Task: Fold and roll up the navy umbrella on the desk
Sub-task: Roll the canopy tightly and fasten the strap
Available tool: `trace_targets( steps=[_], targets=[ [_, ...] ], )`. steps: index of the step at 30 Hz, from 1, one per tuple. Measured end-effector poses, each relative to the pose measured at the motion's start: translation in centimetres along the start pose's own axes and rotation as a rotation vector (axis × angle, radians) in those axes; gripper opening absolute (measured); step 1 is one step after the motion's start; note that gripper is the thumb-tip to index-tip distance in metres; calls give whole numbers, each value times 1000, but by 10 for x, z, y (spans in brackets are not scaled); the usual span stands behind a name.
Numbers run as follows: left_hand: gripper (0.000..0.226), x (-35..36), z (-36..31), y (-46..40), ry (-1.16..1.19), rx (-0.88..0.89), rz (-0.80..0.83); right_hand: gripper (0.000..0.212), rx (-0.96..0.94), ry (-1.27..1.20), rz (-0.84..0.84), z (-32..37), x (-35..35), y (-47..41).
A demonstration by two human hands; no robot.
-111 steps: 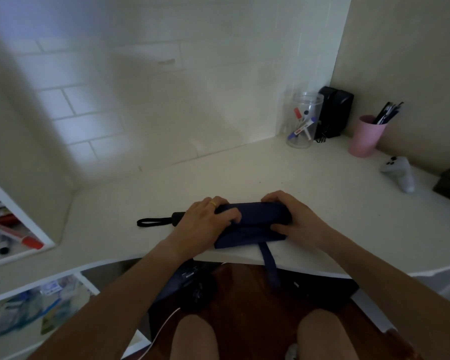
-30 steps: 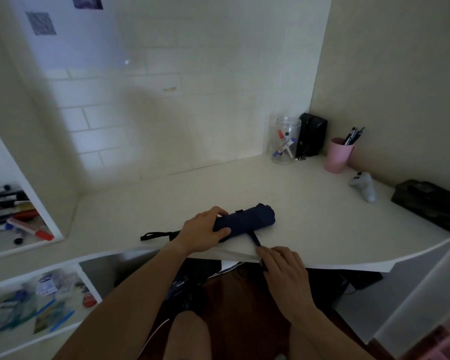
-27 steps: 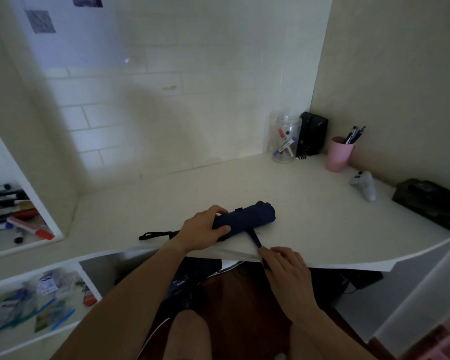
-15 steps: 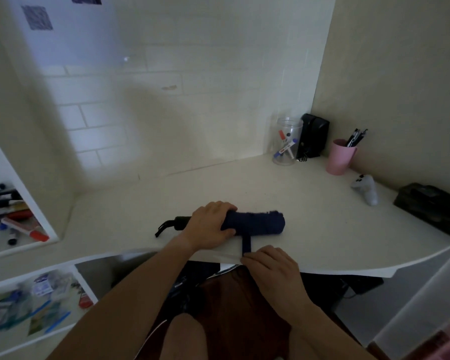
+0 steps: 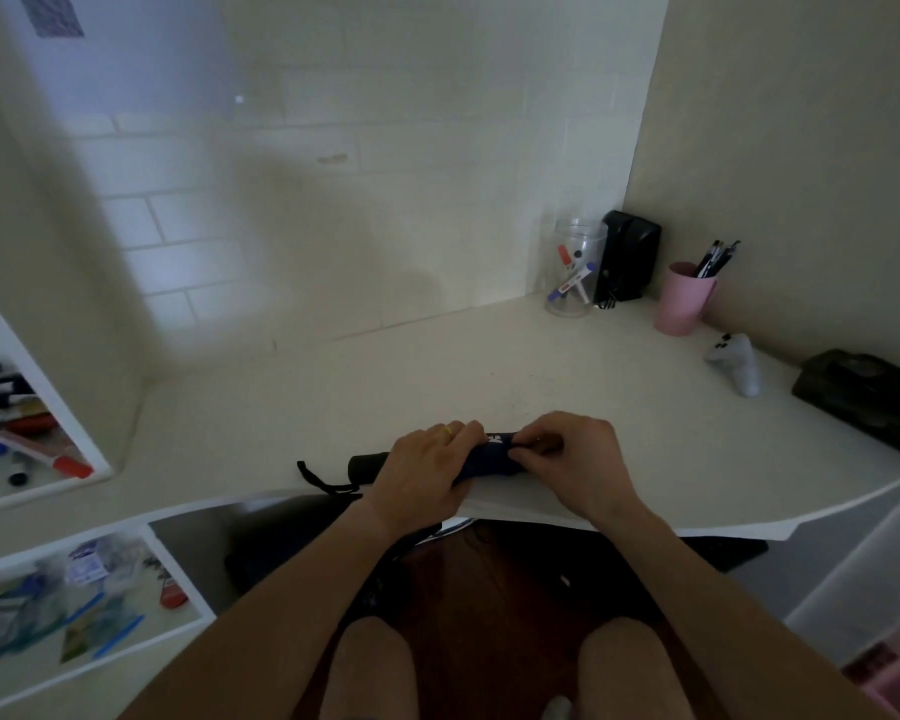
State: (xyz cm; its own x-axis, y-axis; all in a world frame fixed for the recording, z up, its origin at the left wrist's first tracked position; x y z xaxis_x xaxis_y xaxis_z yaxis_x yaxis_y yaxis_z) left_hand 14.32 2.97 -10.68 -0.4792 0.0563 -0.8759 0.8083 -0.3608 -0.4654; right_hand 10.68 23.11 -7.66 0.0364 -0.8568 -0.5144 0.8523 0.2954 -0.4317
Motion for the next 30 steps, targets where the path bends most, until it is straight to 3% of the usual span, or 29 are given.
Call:
trace_targets(
  steps=[6, 10, 12, 14, 17, 20, 22, 24, 26, 28, 30],
  targets=[
    [34, 2, -4, 4, -47, 24, -98, 20, 13, 169, 204, 2, -5, -22],
    [39, 8, -8, 8, -147, 123, -168, 66, 93, 290, 516, 0, -17, -39],
    [37, 10, -9, 11, -170, 132, -240, 58, 160, 183, 703, 0, -20, -45],
    [36, 8, -10, 10, -164, 103, -302, 40, 141, 108, 746, 3, -23, -49],
    [47, -7, -13, -3, -103, 22, -253, 36, 3, 113, 652, 16, -32, -57],
    [72, -28, -17, -32, -56, -98, -2, 44, -151, 201, 541, 39, -44, -64],
    [66, -41, -16, -49, 185, -225, 118, 45, -236, 280, 484, 57, -50, -66],
    [53, -51, -13, -61, 434, -360, 92, 50, -397, 366, 281, 71, -56, -63],
    [42, -57, -9, -68, 674, -540, 0, 66, -460, 291, -38, 77, -57, -49],
    [39, -63, -12, -73, 990, -711, -105, 72, -310, 80, -230, 77, -41, -25],
    [33, -75, -22, -80, 1319, -841, -186, 66, -153, -28, -207, 77, -9, 1]
  ],
)
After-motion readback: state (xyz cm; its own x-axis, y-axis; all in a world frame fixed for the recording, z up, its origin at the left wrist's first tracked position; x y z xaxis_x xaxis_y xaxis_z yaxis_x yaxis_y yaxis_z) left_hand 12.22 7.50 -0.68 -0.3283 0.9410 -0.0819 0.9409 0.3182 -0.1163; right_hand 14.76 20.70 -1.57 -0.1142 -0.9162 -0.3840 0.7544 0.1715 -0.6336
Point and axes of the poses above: each hand's wrist, its own y-axis away from the middle knuckle, its own x-axis out of the palm, z = x × y, the point moved 2 cm from there along -y, towards the middle knuckle, and after that the axes turned 12 degrees about -y, right-handed, at the moved point
